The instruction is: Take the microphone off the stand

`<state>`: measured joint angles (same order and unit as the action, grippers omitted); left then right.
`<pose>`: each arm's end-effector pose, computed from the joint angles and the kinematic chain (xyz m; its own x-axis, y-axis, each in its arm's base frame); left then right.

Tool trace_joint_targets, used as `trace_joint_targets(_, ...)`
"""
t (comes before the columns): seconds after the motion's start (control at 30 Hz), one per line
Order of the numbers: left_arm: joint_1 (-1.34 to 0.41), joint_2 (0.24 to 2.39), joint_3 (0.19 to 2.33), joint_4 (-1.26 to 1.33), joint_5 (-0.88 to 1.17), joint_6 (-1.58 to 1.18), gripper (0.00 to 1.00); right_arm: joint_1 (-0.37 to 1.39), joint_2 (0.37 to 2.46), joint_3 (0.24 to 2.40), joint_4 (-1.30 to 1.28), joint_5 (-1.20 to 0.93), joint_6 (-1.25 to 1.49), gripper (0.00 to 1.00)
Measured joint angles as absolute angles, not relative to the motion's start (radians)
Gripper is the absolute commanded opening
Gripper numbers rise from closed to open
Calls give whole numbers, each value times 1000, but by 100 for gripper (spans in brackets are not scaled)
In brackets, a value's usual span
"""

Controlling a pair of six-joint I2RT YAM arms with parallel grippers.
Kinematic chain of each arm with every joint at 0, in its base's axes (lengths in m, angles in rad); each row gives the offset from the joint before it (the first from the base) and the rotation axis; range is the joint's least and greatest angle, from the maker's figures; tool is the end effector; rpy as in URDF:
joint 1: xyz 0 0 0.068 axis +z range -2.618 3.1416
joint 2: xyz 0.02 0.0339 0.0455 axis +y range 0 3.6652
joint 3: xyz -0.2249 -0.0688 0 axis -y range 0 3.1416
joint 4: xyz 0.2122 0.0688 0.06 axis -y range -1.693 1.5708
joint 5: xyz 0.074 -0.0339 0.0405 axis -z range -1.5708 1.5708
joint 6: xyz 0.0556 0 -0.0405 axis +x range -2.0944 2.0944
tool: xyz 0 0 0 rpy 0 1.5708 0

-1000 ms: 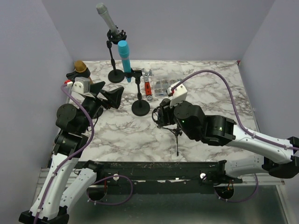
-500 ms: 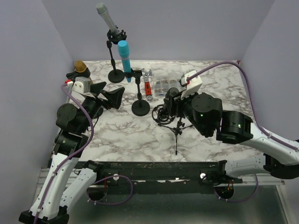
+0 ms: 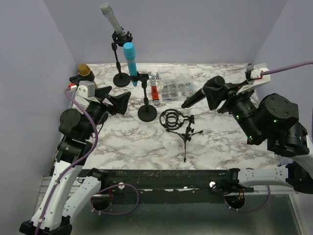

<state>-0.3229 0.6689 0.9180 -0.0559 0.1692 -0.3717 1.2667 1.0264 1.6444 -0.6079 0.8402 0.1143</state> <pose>0.1496 -0.0599 0.3882 -0.0009 -0.3772 -0.9261 0.5036 0.8000 -0.3263 0.0853 0.1334 0.4789 -0.0442 0.1134 -0.9926 -0.4113 0.9033 0.1215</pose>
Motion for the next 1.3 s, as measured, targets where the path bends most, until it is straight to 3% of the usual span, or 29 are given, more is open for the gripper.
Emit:
trace_joint_targets(0.17,-323,669,918,-62,169,-372,94,1266,1008,1632,-513,1023,26,1)
trace_joint_targets(0.33,-323,669,918,-64,169,-372,94,1267,1002,1495,-251,1234,-204,1)
trace_joint_targets(0.57,-323,669,918,-69,169,-376,94,1251,1021,1413,-2,1316,-408,1)
trace_joint_targets(0.73,-324,664,918,-69,169,-384,93,1131,1061,1412,72,1328,-459,1)
trace_joint_targets(0.93,-337,653,918,-70,167,-386,94,947,1180,1426,-65,1275,-346,1)
trace_joint_targets(1.3,-364,648,918,-71,158,-385,93,554,1426,1529,-435,907,32,1)
